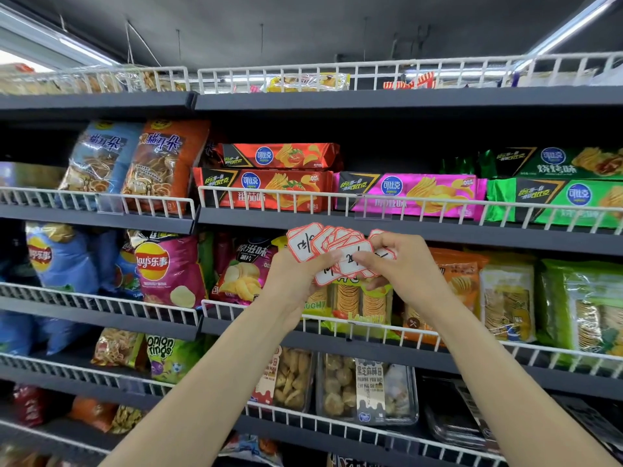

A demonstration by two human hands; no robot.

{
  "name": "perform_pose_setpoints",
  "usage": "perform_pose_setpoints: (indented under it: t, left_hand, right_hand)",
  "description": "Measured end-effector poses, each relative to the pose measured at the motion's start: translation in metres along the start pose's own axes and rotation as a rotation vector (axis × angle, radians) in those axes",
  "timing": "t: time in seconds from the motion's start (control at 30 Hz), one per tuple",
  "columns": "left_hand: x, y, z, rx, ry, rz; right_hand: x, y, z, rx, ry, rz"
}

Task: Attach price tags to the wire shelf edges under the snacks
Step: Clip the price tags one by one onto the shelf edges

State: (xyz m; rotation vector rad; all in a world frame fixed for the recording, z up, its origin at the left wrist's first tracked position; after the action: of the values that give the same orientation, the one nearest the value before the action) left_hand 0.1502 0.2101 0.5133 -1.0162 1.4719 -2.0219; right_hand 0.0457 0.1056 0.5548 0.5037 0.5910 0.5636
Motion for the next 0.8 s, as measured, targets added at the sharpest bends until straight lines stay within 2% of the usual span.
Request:
perform_pose_setpoints:
  t: [0.47,0.63,0.8]
  left_hand:
    - [-0.015,-0.011,-0.001,-0.042,-0.012,-0.011]
    - [-0.021,-0.013,-0.002,-0.014,-0.044,0.048]
    - [-0.029,-0.026,-0.003,0.128,-0.126,0.119]
  right_hand:
    - [0.030,0.007,0.001,0.008,0.150,0.044]
    - [0.029,0.003,0.000,0.057,0.109,0.129]
    - [0.017,-0.008,0.000,0.102,-0.029,0.182]
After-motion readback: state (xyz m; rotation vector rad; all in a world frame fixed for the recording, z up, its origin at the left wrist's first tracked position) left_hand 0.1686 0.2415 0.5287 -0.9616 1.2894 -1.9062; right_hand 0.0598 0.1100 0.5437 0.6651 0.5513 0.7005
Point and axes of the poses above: each hand's wrist, its own z-axis towards the middle knuckle, its own x-axis out of the palm, y = z × x, the point moved 9 cm from there along z, towards the middle knuckle, and after that the axes turned 11 degrees about -x, right-handed, at the moved point
